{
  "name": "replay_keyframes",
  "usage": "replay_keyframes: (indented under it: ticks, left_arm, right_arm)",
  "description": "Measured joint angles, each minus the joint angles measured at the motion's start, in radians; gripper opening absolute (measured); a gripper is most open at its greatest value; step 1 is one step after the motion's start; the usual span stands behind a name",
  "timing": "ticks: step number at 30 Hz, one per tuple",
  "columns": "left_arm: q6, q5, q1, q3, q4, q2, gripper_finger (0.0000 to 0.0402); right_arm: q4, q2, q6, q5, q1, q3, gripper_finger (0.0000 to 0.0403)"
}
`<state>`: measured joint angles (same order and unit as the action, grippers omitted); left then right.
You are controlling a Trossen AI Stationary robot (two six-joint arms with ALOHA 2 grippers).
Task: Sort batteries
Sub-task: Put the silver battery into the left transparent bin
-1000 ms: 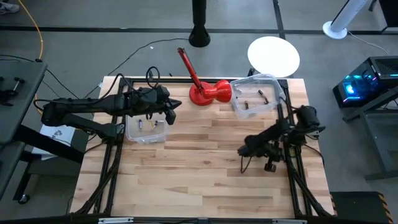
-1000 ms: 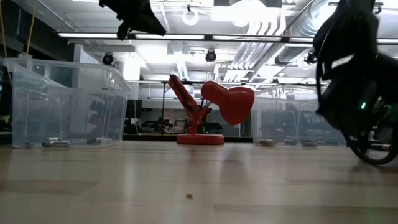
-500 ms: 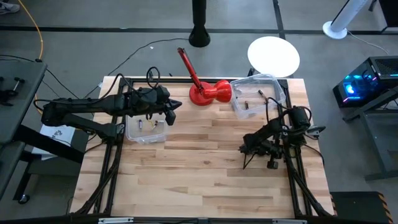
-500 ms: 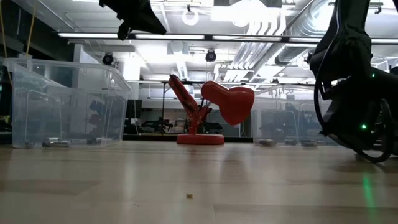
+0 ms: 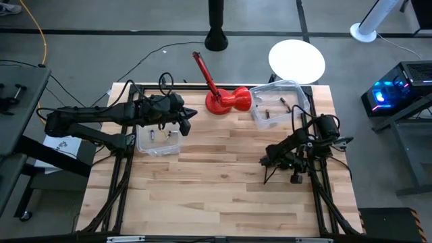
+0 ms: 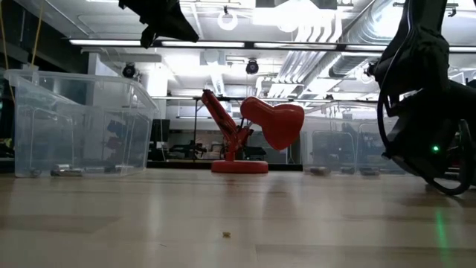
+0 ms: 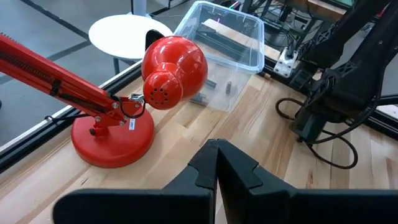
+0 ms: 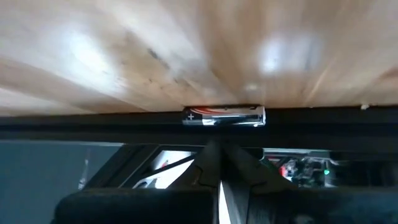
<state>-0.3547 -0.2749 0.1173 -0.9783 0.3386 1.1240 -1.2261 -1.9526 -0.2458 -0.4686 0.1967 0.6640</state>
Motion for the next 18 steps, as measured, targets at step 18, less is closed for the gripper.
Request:
replay_keyframes:
  ticks: [18]
  left_arm:
    - [0.000, 0.000, 0.000, 0.000, 0.009, 0.000, 0.0000]
  right_arm:
    - [0.064, 0.088, 0.191, 0.143, 0.002, 0.067, 0.0000]
